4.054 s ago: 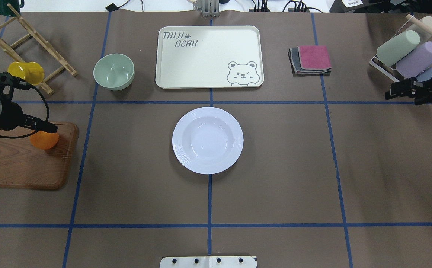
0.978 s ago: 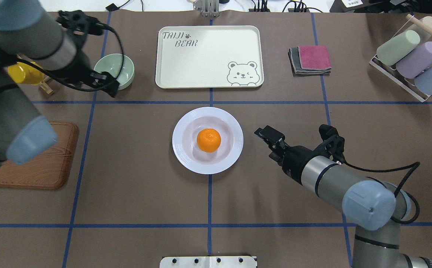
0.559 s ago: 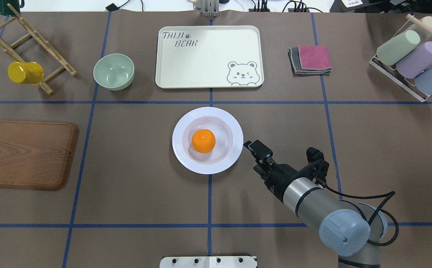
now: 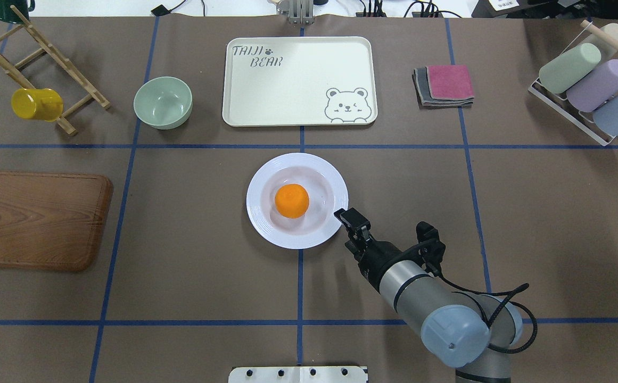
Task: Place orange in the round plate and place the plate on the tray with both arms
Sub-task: 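Withdraw the left arm while the right gripper lowers to the plate rim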
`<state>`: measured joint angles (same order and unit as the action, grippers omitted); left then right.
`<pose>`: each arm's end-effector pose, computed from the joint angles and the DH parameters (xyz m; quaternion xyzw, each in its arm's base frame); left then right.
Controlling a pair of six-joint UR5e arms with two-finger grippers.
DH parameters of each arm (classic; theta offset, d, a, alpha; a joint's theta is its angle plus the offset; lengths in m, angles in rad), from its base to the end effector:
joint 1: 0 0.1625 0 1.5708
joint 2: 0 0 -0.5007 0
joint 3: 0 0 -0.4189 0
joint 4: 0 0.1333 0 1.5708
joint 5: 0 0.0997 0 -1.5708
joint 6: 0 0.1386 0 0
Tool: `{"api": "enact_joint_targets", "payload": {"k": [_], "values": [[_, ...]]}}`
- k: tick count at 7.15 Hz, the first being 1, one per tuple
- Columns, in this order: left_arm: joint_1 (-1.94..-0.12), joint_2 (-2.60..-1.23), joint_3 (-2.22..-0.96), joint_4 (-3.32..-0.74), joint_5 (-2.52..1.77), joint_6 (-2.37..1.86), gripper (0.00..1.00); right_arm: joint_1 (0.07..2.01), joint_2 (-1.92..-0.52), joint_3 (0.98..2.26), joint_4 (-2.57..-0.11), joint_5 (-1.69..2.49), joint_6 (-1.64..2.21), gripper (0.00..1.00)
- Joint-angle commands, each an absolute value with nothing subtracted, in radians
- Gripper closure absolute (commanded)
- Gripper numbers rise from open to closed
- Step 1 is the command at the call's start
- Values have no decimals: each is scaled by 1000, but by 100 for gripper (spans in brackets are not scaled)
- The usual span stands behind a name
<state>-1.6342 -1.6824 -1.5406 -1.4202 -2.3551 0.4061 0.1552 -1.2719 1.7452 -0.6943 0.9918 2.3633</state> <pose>-0.0712 -0.5626 0.7308 0.0578 0.3789 0.1445 0.9123 -0.6151 -0.3079 0.3782 0.0241 -0.6385 0.5002 0.5844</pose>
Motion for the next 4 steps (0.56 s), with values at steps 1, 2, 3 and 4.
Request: {"api": "enact_joint_targets", "payload": {"k": [1, 2, 3, 4], "values": [[-1657, -1658, -1532, -1424, -2388, 400, 0, 158, -1244, 1698, -695, 992, 2379, 23], [-1658, -1660, -1532, -1422, -2388, 400, 0, 172, -1195, 1633, -695, 992, 2387, 24], [-1658, -1660, -1532, -1424, -2390, 400, 0, 189, -1165, 1596, -696, 999, 2387, 25], [-1660, -1658, -1535, -1424, -2388, 400, 0, 201, -1154, 1580, -696, 1002, 2394, 35]]}}
